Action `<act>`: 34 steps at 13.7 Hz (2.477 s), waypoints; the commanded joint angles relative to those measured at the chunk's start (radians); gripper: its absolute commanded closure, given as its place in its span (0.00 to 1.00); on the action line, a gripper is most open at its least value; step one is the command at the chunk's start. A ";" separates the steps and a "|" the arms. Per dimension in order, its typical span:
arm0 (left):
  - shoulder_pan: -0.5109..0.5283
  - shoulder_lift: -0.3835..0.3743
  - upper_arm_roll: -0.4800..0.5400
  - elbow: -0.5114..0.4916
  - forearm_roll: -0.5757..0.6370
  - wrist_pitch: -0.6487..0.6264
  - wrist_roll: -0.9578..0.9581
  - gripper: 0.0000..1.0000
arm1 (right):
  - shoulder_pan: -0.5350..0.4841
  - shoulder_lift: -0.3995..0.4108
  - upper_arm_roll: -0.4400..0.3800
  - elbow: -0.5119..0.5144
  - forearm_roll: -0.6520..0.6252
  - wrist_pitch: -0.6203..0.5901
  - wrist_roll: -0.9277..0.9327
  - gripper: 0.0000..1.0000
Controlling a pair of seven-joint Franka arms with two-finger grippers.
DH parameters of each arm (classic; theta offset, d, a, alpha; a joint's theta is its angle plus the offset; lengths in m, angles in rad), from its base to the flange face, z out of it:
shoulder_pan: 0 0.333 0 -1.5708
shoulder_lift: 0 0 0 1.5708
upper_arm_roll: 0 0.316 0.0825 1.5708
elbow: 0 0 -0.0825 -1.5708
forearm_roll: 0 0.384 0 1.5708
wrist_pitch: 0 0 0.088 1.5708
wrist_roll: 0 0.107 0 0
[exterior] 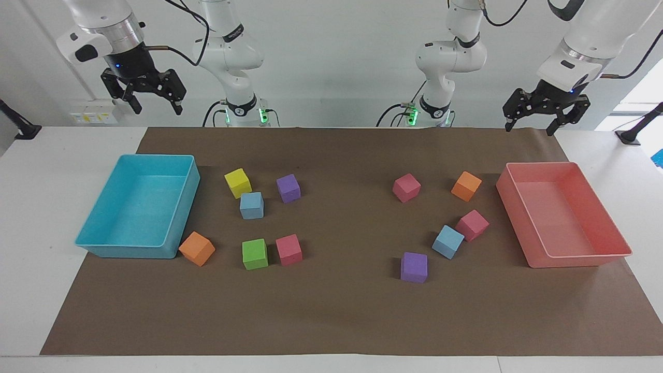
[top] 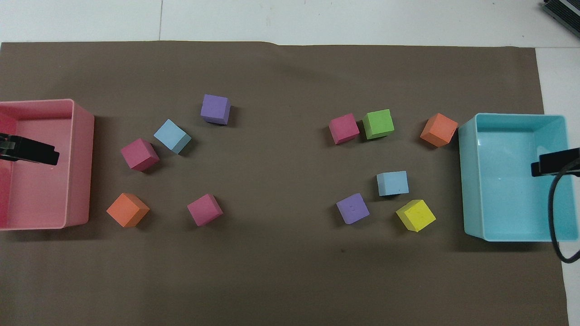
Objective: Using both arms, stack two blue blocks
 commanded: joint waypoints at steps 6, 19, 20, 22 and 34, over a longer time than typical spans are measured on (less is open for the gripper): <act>-0.004 -0.005 0.001 0.010 0.003 -0.018 0.002 0.00 | -0.001 -0.022 0.003 -0.027 -0.006 0.011 0.022 0.00; -0.004 -0.005 -0.001 0.010 0.003 -0.016 0.002 0.00 | 0.008 -0.029 0.026 -0.024 -0.002 -0.024 0.012 0.00; -0.004 -0.005 -0.001 0.010 0.003 -0.018 0.002 0.00 | 0.018 -0.031 0.026 -0.027 -0.002 -0.017 0.020 0.00; -0.004 -0.005 -0.001 0.010 0.003 -0.018 0.002 0.00 | 0.024 -0.026 0.026 -0.033 -0.002 -0.015 0.022 0.00; -0.004 -0.005 -0.002 0.008 0.003 -0.018 0.002 0.00 | 0.110 0.018 0.032 -0.212 0.021 0.212 0.103 0.00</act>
